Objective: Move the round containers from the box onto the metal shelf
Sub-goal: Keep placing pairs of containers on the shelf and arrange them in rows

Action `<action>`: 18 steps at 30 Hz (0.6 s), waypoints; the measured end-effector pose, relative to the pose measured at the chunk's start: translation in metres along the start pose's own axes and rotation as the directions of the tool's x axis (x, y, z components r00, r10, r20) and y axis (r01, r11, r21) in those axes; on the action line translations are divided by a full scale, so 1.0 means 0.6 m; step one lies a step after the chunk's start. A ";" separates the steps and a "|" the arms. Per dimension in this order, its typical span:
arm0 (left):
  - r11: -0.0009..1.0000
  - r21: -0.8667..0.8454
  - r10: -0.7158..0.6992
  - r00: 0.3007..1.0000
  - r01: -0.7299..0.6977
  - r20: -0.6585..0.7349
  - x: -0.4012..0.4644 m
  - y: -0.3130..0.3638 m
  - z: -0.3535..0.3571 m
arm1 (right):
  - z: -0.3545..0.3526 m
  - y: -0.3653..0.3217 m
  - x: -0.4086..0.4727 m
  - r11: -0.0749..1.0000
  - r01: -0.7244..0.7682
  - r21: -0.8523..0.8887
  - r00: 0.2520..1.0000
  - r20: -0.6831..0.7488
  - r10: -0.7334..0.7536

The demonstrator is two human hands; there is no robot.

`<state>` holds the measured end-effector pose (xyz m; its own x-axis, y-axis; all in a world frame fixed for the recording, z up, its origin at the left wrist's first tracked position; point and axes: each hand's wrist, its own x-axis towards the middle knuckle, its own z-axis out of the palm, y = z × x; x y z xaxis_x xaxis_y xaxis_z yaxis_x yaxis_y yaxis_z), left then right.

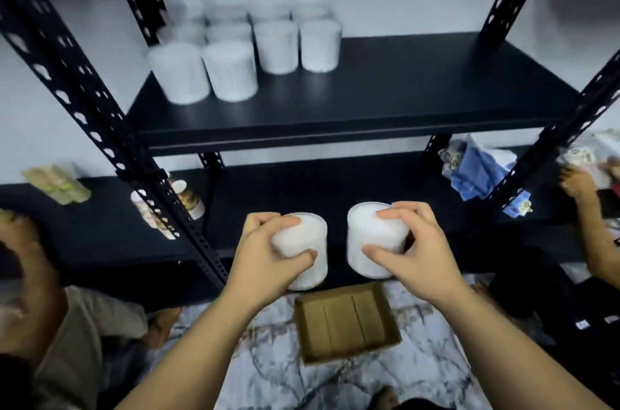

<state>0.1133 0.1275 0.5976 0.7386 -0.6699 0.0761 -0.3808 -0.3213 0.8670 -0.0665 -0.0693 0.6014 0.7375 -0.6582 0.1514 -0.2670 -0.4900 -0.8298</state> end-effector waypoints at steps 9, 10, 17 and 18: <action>0.976 0.007 0.217 0.956 -0.220 -0.197 0.136 0.147 -0.073 | -0.060 -0.123 0.173 0.954 0.292 0.060 0.949 -0.142 -0.282; 0.973 0.012 0.228 0.949 -0.231 -0.216 0.156 0.161 -0.077 | -0.068 -0.129 0.198 0.948 0.312 0.064 0.942 -0.147 -0.301; 0.974 0.102 0.225 0.927 -0.203 -0.299 0.288 0.208 -0.066 | -0.097 -0.138 0.352 0.940 0.335 0.062 0.939 -0.105 -0.328; 0.975 0.114 0.217 0.929 -0.191 -0.300 0.303 0.209 -0.059 | -0.099 -0.134 0.371 0.941 0.333 0.054 0.941 -0.089 -0.327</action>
<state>0.2196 -0.0110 0.7377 0.7702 -0.4915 0.4064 -0.5756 -0.2614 0.7748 0.0824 -0.2107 0.7339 0.7262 -0.5094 0.4617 0.0278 -0.6493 -0.7600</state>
